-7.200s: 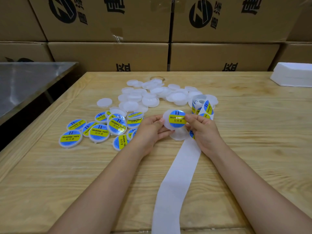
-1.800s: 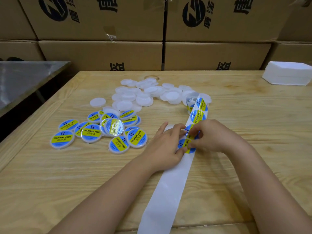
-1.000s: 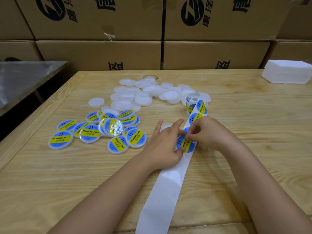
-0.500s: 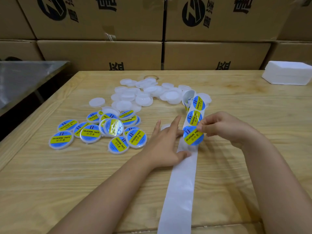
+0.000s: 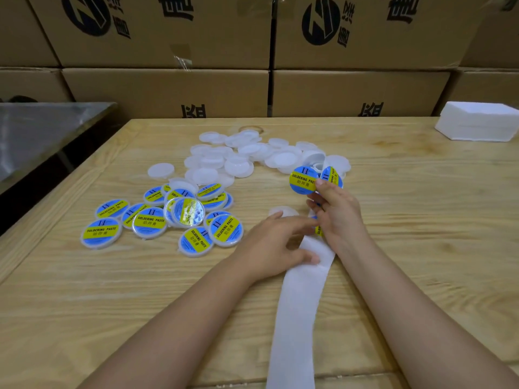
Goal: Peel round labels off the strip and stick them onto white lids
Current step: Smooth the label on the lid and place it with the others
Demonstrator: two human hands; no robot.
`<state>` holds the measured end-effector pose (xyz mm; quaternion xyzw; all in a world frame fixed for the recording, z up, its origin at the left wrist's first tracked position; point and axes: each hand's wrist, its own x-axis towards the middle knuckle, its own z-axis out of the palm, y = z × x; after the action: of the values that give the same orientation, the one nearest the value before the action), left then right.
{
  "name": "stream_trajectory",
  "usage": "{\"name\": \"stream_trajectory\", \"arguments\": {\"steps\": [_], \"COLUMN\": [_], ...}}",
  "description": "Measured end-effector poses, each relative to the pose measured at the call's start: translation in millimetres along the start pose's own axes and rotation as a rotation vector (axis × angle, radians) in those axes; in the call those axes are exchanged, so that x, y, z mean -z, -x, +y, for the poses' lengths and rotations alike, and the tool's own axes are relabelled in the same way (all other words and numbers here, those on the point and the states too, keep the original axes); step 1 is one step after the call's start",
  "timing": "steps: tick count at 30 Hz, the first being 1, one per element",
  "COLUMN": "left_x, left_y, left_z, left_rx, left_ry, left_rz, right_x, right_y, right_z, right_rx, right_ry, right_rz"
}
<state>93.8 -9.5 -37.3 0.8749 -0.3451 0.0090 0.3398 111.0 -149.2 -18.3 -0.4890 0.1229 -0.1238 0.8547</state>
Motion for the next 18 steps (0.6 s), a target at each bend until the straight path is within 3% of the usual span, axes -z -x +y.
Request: {"name": "stream_trajectory", "arguments": {"steps": [3, 5, 8, 12, 18], "left_x": [1.9, 4.9, 4.8, 2.2, 9.2], "left_y": [2.8, 1.8, -0.4, -0.8, 0.4], "left_z": [0.7, -1.1, -3.2, -4.6, 2.0], "left_rx": [-0.019, 0.073, 0.252, 0.252, 0.263], "left_ry": [-0.036, -0.118, -0.241, -0.283, 0.034], "left_rz": [0.242, 0.373, 0.318, 0.314, 0.532], "right_x": [-0.5, 0.7, 1.2, 0.0, 2.4], "right_y": [-1.1, -1.1, 0.2, 2.1, 7.5], "right_z": [2.4, 2.9, 2.6, 2.2, 2.0], "right_rx": [0.026, 0.037, 0.055, 0.067, 0.189], "right_ry": [0.015, 0.025, 0.029, 0.03, 0.218], "right_rz": [-0.022, -0.036, -0.051, -0.052, -0.216]}}
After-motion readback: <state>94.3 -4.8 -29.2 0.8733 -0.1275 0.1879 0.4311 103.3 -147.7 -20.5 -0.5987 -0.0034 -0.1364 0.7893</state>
